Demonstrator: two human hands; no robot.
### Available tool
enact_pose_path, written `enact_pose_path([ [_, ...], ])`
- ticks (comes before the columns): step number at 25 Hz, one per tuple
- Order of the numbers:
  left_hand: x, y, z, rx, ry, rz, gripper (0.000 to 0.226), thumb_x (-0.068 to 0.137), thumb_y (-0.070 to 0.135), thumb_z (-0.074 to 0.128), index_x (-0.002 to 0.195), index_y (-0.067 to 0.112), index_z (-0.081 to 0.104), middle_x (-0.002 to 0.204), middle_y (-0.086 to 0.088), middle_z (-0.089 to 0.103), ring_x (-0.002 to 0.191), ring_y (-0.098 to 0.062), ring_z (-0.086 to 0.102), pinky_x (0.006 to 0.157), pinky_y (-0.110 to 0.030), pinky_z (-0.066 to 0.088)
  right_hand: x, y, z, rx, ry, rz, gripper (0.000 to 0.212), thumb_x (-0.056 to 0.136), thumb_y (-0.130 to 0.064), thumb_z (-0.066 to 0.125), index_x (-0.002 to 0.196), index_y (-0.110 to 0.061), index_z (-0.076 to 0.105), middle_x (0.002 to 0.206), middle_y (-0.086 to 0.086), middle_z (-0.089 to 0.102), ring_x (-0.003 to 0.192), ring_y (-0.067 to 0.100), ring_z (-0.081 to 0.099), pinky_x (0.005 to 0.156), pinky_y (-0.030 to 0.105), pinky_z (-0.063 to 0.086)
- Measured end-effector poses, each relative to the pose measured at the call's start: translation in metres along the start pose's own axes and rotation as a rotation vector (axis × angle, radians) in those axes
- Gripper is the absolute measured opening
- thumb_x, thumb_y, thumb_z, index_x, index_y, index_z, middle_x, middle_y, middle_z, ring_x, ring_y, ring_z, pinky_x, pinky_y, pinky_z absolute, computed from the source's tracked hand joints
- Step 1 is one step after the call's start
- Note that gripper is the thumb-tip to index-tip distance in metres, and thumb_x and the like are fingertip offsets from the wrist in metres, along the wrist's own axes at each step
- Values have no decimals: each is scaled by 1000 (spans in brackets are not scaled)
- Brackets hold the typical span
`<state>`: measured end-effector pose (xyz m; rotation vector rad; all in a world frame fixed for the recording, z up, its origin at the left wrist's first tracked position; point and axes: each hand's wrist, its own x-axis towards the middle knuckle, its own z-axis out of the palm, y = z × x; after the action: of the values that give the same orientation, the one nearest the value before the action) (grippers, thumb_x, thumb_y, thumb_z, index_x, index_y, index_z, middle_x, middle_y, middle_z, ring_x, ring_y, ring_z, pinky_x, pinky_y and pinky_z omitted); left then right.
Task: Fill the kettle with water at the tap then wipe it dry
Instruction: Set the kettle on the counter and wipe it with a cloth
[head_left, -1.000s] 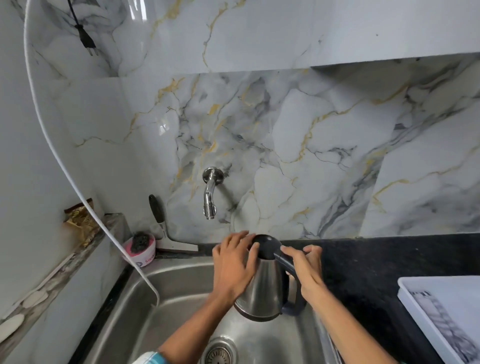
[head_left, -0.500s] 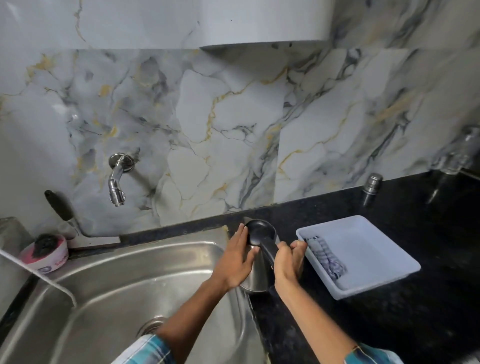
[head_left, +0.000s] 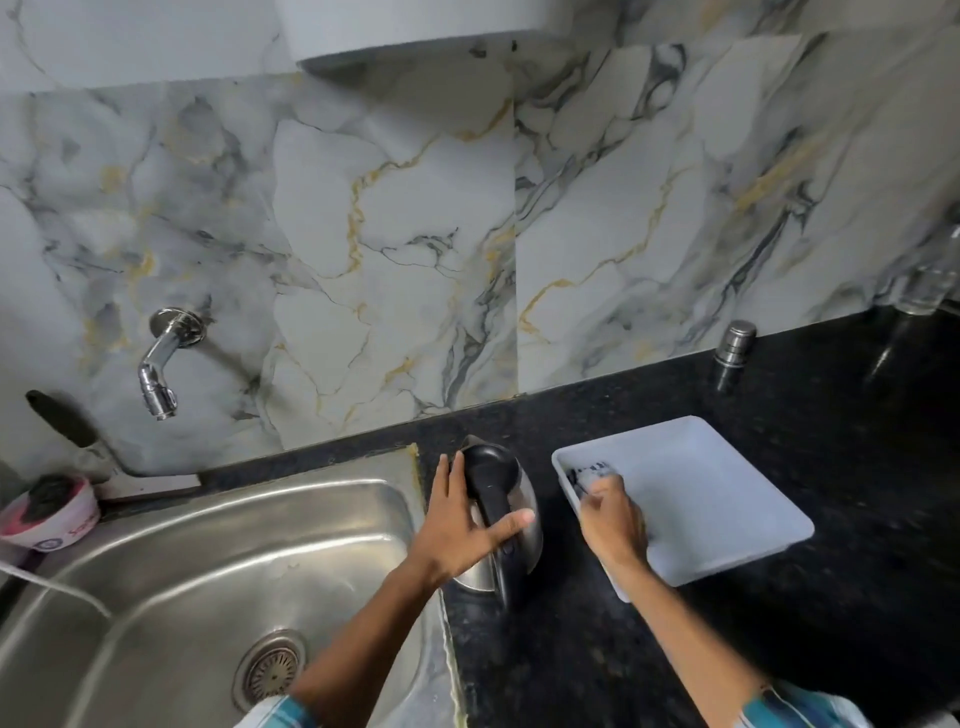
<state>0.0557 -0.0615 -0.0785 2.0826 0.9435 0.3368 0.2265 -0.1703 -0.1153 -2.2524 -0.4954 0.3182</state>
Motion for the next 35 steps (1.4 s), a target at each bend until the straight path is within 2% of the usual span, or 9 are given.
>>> enact_pose_path([
  [3,3,10,3,-77,-5,9,124,59,46,77,153,15,3,160,-2,13,150,-22,13,121,-41,22,60,42,-23,-368,-120,39,26,98,-17,49,116,-3,61,123,19,65,116,39,57,88,44,50],
  [6,10,16,-4,-157,-144,-11,116,60,26,74,152,21,4,156,-3,18,147,-25,20,119,-40,25,89,53,-21,-247,-272,191,45,96,-33,56,123,3,60,127,23,64,116,40,60,97,46,51],
  [9,17,21,-8,-43,-215,-48,116,61,25,66,155,27,-2,164,6,-11,151,-18,-5,113,-28,15,109,56,-20,177,-406,375,52,83,-25,78,118,11,62,116,27,70,106,39,68,94,44,56],
  [15,23,23,13,59,59,-67,89,84,63,57,154,33,11,165,4,1,151,-20,3,121,-45,12,103,48,-38,549,-617,260,22,79,-15,83,75,-5,64,75,14,73,63,24,70,64,32,54],
  [19,25,20,22,145,146,-30,78,86,71,37,152,36,15,165,1,8,151,-21,9,119,-42,11,79,24,-47,11,-107,-163,35,79,-26,79,63,-15,50,81,9,54,87,26,50,72,37,42],
  [21,27,16,19,195,127,-20,75,89,68,37,153,36,14,165,0,8,151,-22,10,120,-43,12,45,1,-40,11,58,-271,28,80,-22,74,66,-12,52,86,8,53,97,33,51,78,44,45],
  [27,29,11,4,168,99,15,72,91,58,31,153,25,17,164,1,14,150,-14,11,121,-35,13,-51,-8,30,537,-125,-397,28,90,-40,57,98,-13,53,125,6,58,113,20,55,94,40,45],
  [30,28,10,2,103,103,50,65,95,52,31,153,24,22,163,4,17,149,-9,12,123,-34,12,-43,-3,50,448,-54,-548,55,96,-39,49,141,-7,51,153,12,46,141,24,42,112,44,35],
  [35,32,8,5,60,95,43,61,97,44,33,153,22,24,163,5,17,149,-6,11,124,-35,11,-31,-7,82,476,33,-493,57,103,-41,37,147,-6,42,156,16,41,147,29,33,116,54,32],
])
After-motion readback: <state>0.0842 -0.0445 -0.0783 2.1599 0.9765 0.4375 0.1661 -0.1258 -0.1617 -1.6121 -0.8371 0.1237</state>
